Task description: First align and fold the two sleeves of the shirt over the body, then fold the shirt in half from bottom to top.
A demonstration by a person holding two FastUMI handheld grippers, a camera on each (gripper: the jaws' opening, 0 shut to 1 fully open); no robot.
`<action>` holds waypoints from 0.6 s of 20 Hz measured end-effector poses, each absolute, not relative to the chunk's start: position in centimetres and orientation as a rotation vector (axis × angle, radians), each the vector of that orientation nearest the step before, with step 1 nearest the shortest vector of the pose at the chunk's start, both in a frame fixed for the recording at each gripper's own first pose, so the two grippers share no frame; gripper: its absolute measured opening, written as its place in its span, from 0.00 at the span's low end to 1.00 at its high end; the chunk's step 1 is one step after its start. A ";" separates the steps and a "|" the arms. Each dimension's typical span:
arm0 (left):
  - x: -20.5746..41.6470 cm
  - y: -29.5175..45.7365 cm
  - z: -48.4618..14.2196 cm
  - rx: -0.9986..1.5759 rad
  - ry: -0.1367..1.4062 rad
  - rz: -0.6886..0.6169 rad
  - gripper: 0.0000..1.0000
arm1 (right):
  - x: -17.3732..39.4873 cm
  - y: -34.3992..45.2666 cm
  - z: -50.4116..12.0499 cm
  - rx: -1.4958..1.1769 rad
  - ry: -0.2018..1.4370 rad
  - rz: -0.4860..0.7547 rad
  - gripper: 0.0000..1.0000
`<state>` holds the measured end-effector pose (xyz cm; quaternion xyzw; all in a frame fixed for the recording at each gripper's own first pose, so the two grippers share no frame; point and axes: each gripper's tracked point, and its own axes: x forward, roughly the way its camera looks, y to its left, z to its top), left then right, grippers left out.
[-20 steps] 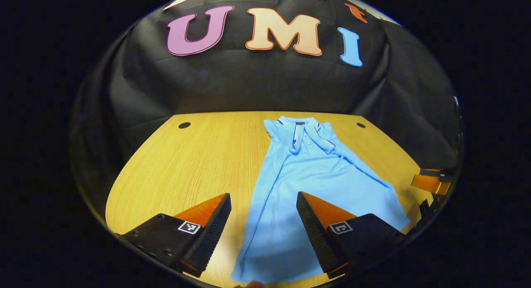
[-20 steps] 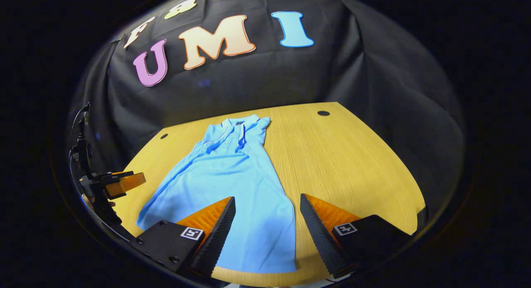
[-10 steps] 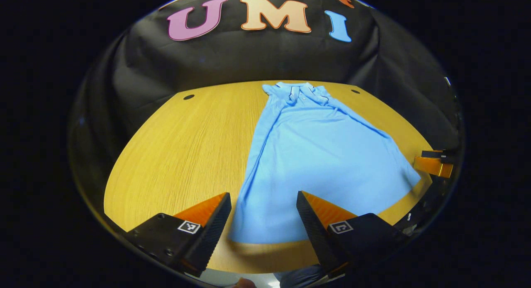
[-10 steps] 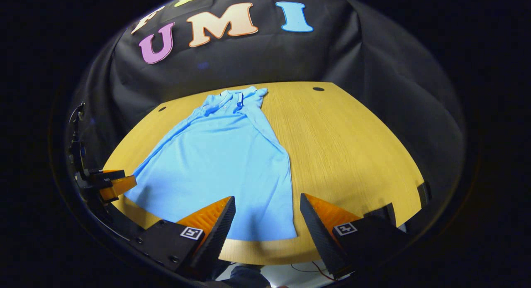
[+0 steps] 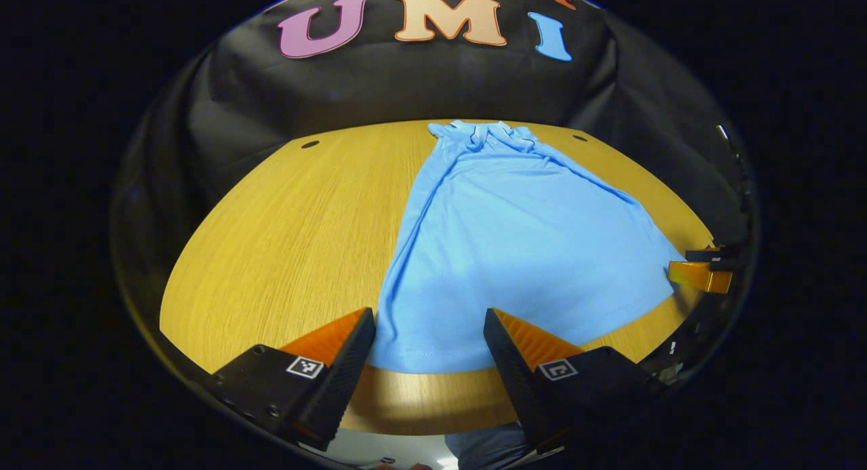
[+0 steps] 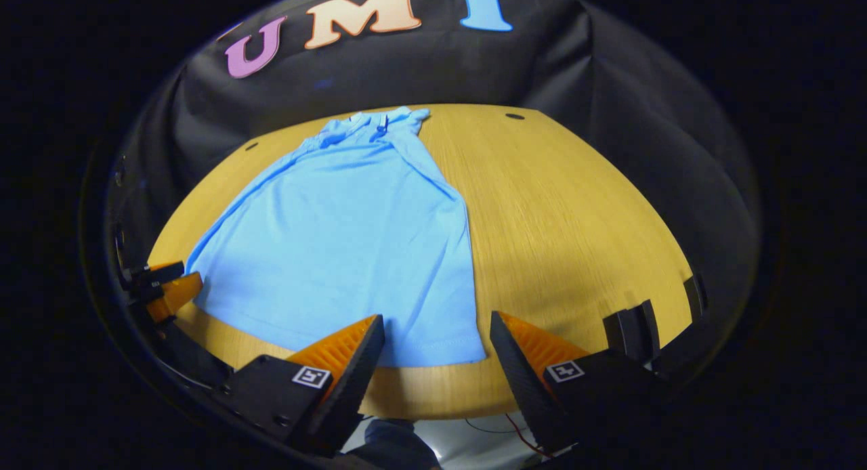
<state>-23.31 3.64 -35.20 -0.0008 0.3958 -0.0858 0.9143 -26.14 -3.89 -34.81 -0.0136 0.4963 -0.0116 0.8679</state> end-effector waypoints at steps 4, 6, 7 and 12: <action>-23.4 2.4 -35.3 -0.015 0.814 -0.216 0.78 | -26.0 -2.1 -35.2 -0.035 1.051 0.031 0.73; -23.4 1.8 -35.5 -0.048 0.819 -0.220 0.58 | -26.2 -0.9 -35.3 -0.034 1.049 0.059 0.46; -23.4 1.5 -35.5 -0.073 0.821 -0.215 0.43 | -26.5 -0.5 -35.2 -0.031 1.048 0.070 0.36; -23.4 0.8 -35.4 -0.172 0.845 -0.181 0.00 | -26.1 0.3 -35.5 0.037 1.063 0.076 0.04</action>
